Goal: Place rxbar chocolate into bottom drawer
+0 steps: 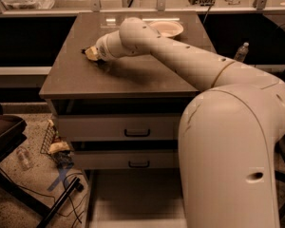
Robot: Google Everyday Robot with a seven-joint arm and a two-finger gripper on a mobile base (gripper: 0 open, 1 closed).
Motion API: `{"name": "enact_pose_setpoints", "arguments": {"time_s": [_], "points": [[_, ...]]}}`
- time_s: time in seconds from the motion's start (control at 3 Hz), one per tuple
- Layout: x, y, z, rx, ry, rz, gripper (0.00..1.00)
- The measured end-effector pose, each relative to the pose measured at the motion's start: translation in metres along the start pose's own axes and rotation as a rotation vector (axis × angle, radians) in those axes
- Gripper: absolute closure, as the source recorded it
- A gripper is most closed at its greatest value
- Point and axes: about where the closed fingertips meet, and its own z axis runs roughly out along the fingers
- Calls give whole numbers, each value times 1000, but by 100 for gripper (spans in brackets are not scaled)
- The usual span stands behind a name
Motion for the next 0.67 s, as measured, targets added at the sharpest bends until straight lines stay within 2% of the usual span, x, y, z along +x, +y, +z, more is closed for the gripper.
{"name": "enact_pose_setpoints", "arguments": {"time_s": [0.67], "points": [[0, 0, 0, 0, 0, 0, 100]]}}
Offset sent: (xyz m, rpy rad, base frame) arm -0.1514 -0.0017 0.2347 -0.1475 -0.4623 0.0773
